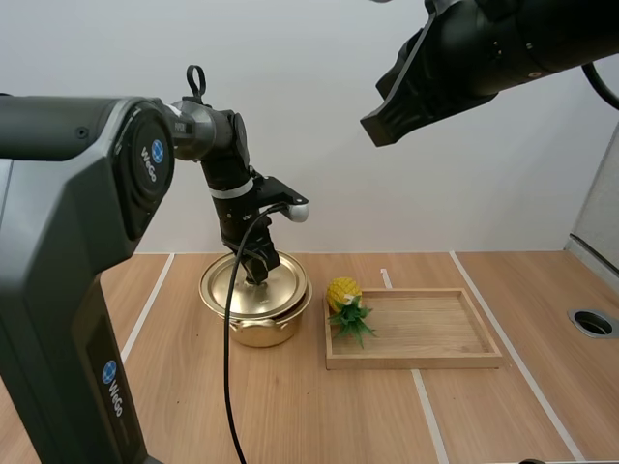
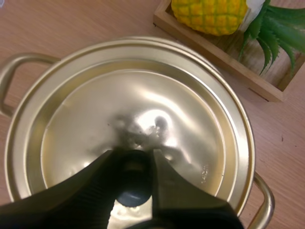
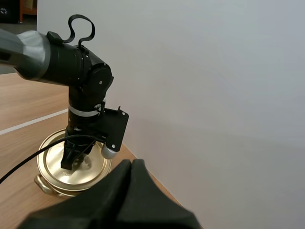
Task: Open the pot, put the grape inside, and close it
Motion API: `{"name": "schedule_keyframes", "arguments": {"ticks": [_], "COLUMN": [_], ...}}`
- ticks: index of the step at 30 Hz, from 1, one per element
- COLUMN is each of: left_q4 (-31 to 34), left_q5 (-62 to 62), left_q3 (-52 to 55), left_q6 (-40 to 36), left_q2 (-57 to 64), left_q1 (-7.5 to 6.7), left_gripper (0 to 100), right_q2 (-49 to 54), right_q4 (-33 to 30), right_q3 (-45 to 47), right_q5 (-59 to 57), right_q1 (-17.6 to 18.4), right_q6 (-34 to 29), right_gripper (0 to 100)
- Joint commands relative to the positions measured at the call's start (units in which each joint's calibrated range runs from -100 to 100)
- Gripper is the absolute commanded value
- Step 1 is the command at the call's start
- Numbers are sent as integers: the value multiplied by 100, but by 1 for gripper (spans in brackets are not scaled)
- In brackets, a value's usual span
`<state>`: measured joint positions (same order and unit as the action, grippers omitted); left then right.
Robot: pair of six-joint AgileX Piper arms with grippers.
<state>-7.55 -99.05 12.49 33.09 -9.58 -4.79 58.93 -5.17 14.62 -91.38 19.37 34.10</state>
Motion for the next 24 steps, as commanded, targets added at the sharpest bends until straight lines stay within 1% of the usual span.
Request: {"name": "schedule_keyframes", "arguments": {"ticks": [1,15,24], "left_q4": [-53,-284,-293], "left_q5": [-95,-95,-95], "left_q3": [-72,-72,-72], "left_q6": [20,133,238], "left_q2": [7,7,7], "left_q1": [-15,-15,-15], "left_gripper": [0,0,0], "right_q2": [68,68,68], "right_q4": [17,17,17], "right_q3": [-45,-45,-45], "right_q5": [42,42,42], "right_q1": [-21,-21,-21], "right_q6": [-20,-20,-20], "right_gripper": [0,0,0]}}
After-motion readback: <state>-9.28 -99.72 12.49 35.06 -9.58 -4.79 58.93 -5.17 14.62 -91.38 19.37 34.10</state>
